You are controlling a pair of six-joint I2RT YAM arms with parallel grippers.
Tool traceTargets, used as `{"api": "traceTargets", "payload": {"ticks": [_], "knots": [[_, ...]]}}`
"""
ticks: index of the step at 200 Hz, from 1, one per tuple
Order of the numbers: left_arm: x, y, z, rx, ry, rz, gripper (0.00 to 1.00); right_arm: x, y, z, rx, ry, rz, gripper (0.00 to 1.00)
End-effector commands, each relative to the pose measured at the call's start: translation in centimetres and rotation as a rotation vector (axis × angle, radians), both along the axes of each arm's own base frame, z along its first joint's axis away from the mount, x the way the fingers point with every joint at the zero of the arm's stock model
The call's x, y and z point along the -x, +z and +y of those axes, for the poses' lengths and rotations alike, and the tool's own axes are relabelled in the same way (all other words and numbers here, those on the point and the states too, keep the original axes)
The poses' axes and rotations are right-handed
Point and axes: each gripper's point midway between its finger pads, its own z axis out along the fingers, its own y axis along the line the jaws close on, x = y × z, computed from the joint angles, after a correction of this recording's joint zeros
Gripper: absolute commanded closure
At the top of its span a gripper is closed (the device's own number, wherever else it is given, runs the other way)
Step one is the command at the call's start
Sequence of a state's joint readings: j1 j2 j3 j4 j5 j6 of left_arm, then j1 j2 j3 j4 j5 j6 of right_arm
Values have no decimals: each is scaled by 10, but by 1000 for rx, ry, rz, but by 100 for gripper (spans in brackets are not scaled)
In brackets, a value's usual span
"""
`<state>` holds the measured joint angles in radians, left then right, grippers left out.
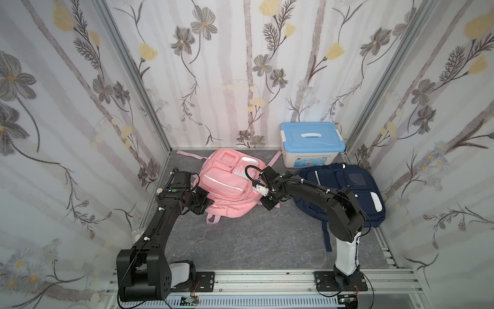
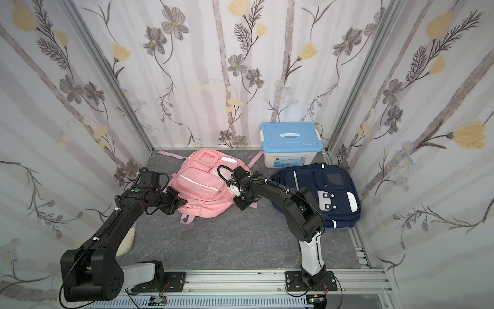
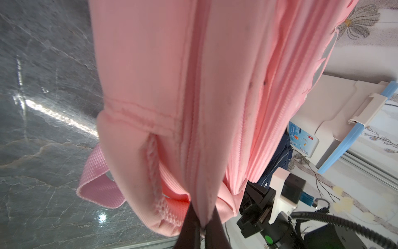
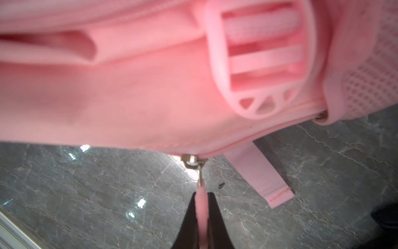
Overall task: Zip up the backpack
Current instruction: Zip the zipper on the backpack.
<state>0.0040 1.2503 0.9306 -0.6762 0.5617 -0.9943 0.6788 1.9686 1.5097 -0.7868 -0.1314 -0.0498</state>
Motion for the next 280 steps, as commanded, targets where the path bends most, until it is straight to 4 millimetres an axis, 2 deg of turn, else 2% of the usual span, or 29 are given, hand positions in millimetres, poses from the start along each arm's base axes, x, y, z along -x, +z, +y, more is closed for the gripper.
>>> {"api": "traceTargets", "payload": {"ticks": [1,54,121,160,184,206,222,227,235,241,246,254,265,280], "knots": [[-5,9,3,-8,12,-43,100,-1,-3,-17,61,-33,15,100],[-4,9,-1,5,10,-51,100,-14,-5,-18,54,-51,2,100],[-1,12,-2,2,-4,-48,100,-44,-19,-47,72,-130,6,100],[0,12,-3,5,-8,-48,100,-66,-18,-57,64,-166,-11,100],[1,11,-2,3,-3,-45,100,-70,-18,-54,49,-171,-8,100],[1,12,-3,4,-2,-46,97,-64,-12,-51,30,-168,-5,100],[-1,13,-7,13,-7,-53,82,-57,-4,-54,29,-160,-14,91],[-3,14,-10,18,-14,-59,76,-55,-2,-56,32,-157,-19,81],[-5,15,-15,27,-26,-62,55,-53,1,-59,31,-158,-22,57],[-6,17,-21,31,-42,-67,40,-51,5,-59,22,-157,-23,46],[-7,18,-26,31,-56,-65,32,-50,9,-58,8,-158,-23,40],[-9,22,-33,26,-79,-71,27,-47,18,-53,-32,-154,-20,31],[-12,19,-43,18,-100,-60,23,-43,31,-43,-96,-148,-10,28],[-15,26,-52,13,-120,-74,19,-39,48,-34,-161,-147,-8,26]]}}
